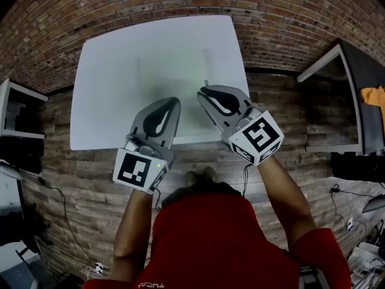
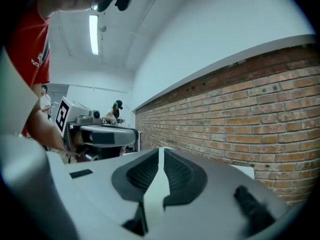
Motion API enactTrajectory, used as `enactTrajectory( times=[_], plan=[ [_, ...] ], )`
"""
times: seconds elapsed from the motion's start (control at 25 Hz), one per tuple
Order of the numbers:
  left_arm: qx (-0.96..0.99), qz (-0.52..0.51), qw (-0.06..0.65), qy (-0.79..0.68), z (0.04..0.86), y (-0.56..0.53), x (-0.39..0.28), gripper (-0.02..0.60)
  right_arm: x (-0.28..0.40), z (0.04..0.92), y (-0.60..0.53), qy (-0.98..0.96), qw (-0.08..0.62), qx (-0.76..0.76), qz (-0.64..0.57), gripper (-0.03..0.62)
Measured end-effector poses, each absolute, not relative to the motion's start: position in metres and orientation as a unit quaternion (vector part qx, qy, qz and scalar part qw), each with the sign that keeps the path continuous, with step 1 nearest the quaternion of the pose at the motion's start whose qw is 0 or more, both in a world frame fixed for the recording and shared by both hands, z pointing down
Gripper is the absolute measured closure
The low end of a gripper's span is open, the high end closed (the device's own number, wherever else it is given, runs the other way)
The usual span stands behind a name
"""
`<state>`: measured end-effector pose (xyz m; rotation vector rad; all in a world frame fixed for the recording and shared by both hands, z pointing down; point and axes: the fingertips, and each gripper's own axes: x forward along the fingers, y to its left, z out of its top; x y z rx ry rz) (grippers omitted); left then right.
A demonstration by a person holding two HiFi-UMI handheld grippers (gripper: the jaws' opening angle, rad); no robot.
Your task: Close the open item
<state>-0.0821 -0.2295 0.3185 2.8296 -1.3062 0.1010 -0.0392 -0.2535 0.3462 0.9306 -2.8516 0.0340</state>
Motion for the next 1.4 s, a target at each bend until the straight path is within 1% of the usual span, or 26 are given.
enactTrajectory(
  times=[0.2, 0.72, 1.4],
  plan=[
    [0.909, 0.012, 0.000, -0.416, 0.302, -0.219, -0.081, 0.566, -0.048, 0.316, -0.226, -0.960, 0.025, 0.280, -0.013, 0.551],
    [0.915, -0.016, -0.012, -0.402, 0.285, -0.186, -0.080, 0.569, -0.056, 0.284, -0.182, -0.960, -0.025, 0.277, -0.025, 0.562],
    [0.919, -0.019, -0.021, -0.394, 0.275, -0.158, -0.075, 0.569, -0.051, 0.274, -0.156, -0.958, -0.031, 0.283, -0.038, 0.563]
  ],
)
